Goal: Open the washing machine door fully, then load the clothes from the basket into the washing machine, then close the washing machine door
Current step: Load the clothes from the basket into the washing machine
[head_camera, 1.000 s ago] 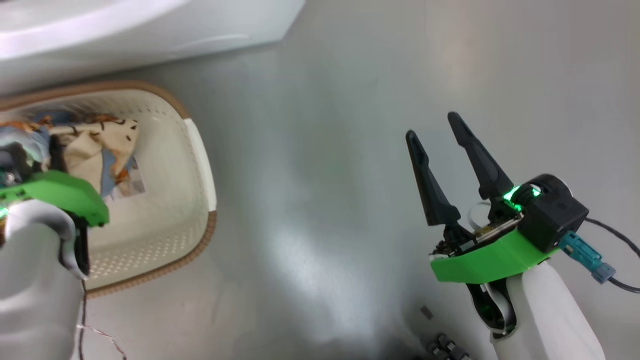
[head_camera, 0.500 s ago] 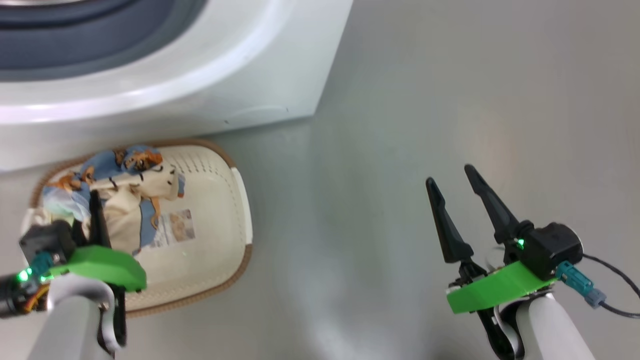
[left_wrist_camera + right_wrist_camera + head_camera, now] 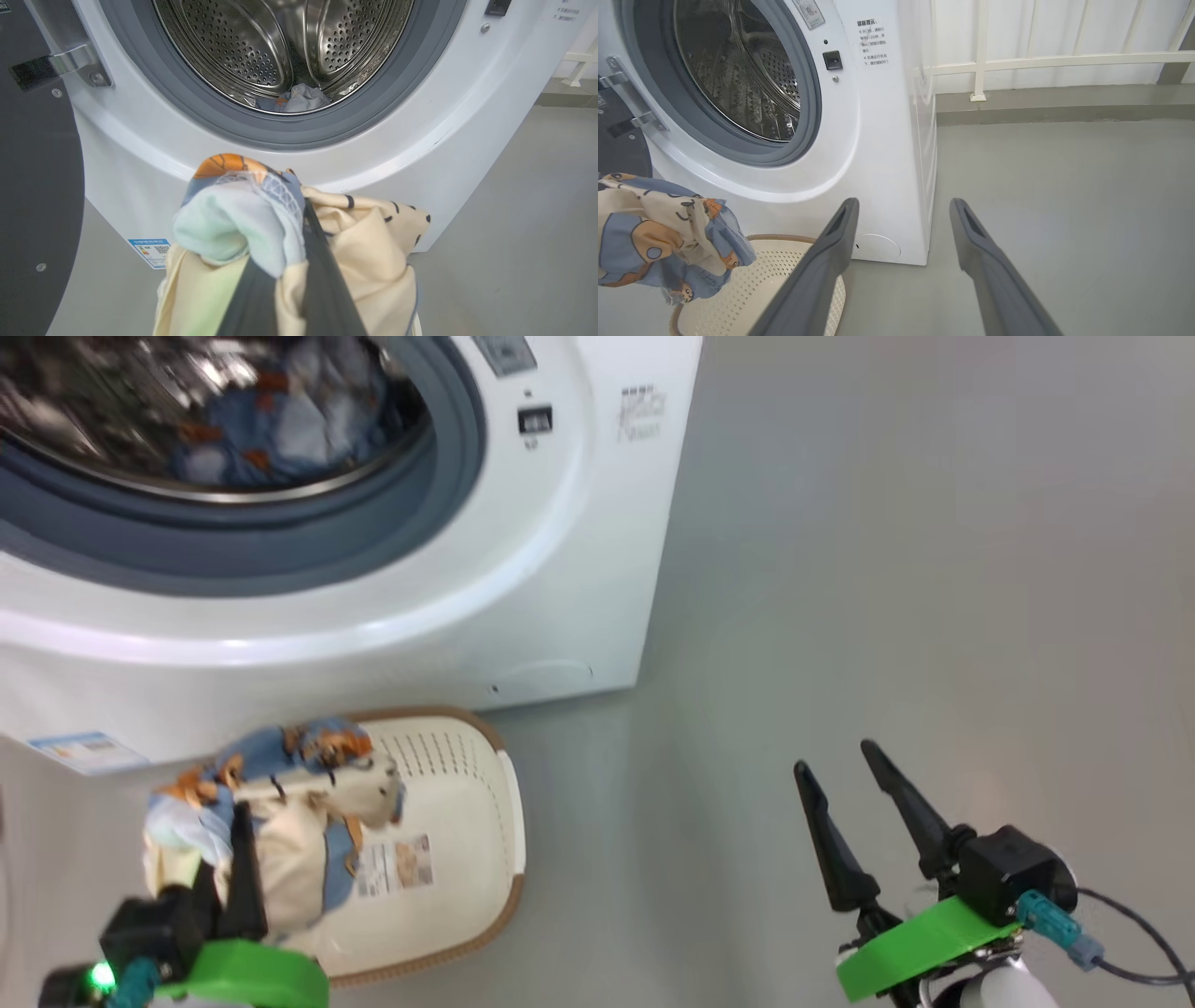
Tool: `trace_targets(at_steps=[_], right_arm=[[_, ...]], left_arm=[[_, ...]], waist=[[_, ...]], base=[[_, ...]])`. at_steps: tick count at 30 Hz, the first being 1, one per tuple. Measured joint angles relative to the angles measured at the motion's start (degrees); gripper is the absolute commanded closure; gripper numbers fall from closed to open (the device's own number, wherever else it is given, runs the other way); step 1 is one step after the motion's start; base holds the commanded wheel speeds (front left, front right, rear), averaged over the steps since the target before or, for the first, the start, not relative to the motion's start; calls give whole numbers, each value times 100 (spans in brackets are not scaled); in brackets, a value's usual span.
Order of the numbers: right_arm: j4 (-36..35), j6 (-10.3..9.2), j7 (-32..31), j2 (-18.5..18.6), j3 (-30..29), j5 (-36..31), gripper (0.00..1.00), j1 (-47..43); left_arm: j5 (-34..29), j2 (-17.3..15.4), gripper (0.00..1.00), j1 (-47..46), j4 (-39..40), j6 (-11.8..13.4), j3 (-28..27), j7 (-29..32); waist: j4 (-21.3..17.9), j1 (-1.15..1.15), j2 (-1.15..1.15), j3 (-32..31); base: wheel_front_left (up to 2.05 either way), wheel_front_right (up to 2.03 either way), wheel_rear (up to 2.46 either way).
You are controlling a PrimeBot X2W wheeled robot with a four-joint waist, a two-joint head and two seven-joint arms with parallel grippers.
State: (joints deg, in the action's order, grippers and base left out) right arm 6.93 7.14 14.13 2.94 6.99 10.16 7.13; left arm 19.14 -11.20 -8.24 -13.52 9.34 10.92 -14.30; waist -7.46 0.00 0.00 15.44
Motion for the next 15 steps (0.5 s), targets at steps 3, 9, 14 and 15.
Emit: trace_targets(at_steps=[3,9,14,15], right_arm=[[-21,0,-73,-1,27,-2,0,-152],[-169,0,-233,-1,102,-57,0,-483],[-321,0,-377,-2,168,-60,0,-745],[-345,0,-405,-2,172,-60,0,-789]], left_arm=[[-23,-5,100,330,268,18,53,2],[-44,-88,100,821,782,110,163,138],[-44,-152,100,1150,1046,168,214,272],[-44,-159,100,1202,1078,176,220,298]], waist=[[49,0,0,-291],[147,0,0,-823],[227,0,0,-1191],[241,0,0,-1255]], base=[[0,0,0],[0,0,0],[0,0,0],[0,0,0]])
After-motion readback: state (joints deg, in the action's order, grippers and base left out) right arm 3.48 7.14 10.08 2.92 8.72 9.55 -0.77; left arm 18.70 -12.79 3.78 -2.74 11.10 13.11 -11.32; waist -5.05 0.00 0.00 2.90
